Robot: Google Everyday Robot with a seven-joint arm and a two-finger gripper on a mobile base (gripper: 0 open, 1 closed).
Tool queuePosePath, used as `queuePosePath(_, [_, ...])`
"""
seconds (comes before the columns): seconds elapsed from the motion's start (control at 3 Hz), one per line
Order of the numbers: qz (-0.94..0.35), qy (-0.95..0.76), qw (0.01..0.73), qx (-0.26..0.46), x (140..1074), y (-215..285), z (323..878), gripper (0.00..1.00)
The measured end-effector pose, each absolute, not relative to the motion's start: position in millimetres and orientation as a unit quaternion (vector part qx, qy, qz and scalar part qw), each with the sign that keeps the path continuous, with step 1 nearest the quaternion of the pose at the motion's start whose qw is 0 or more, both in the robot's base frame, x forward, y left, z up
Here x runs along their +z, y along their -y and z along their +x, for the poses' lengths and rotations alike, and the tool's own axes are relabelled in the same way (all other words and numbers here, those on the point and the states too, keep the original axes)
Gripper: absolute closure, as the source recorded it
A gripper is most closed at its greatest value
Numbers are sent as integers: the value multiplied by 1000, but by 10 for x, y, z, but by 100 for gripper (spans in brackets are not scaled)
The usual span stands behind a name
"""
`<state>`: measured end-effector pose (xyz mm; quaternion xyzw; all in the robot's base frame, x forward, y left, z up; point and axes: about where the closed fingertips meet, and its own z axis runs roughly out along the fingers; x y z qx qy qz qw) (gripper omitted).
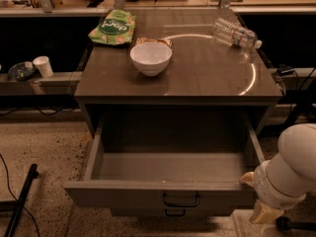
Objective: Open top drawer
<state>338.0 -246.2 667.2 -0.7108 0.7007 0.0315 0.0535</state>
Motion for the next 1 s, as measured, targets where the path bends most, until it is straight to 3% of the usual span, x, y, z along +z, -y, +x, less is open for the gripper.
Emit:
queuePosePath(0.33, [-712,-699,51,30,6694,2443,3347,30])
queuePosePath(0.67, [-712,-699,51,30,6694,2443,3347,7])
queuePosePath(1.0, [-712,-699,51,30,6694,2443,3347,0])
